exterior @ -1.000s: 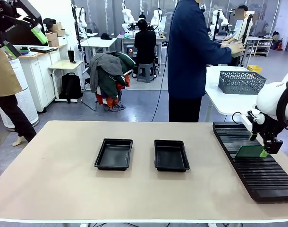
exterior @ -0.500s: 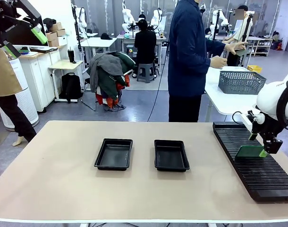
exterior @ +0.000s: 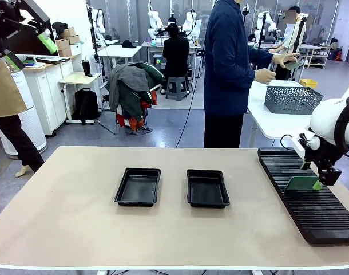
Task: Inspect and transfer BCBs to ESD trays.
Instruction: Pick up the Blank PCB from the PCB Rack and place it in the left ESD tray.
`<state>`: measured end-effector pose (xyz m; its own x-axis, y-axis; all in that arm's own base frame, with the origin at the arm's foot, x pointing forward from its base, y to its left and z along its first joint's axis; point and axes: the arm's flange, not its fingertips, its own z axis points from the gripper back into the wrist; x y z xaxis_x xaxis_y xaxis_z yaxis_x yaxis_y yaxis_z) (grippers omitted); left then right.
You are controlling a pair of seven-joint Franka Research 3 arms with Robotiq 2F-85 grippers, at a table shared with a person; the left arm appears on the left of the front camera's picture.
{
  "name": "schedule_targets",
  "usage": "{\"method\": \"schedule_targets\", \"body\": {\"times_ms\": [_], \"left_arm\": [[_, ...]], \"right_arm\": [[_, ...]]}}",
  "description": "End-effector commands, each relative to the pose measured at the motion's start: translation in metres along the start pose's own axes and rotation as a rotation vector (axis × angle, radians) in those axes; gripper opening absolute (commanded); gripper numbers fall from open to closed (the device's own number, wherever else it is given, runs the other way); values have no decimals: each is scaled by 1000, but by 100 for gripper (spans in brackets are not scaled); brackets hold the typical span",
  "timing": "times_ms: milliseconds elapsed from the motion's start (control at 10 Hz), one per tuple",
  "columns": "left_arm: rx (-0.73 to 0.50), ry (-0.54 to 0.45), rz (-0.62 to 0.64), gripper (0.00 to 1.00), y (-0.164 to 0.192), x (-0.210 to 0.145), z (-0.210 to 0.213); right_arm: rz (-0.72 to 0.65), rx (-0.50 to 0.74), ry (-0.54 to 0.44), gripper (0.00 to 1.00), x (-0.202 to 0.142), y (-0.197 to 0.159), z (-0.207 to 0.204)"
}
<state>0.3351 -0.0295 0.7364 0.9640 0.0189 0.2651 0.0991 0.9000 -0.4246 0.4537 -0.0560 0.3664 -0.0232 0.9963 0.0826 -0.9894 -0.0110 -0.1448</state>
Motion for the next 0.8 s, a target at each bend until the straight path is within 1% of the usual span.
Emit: {"method": "schedule_targets", "body": {"times_ms": [0, 100, 200, 300, 400, 500, 600, 700], "left_arm": [[-1, -2, 1, 100, 1, -1, 0], [-1, -2, 1, 100, 1, -1, 0], [-1, -2, 1, 100, 1, -1, 0], [-1, -2, 1, 100, 1, -1, 0], [-1, -2, 1, 100, 1, -1, 0], [-1, -2, 1, 100, 1, -1, 0], [-1, -2, 1, 100, 1, -1, 0], [-1, -2, 1, 100, 1, -1, 0]], "right_arm": [[-14, -12, 33, 89, -1, -3, -2], [-12, -6, 42, 88, -1, -3, -3], [-12, -4, 52, 83, 0, -4, -3], [-14, 11, 67, 81, 2, -5, -4], [-13, 12, 72, 77, 2, -7, -6], [-14, 11, 77, 75, 2, -8, -7], [-16, 11, 73, 71, 2, -10, -7], [-21, 0, 77, 69, 2, -12, -8]]}}
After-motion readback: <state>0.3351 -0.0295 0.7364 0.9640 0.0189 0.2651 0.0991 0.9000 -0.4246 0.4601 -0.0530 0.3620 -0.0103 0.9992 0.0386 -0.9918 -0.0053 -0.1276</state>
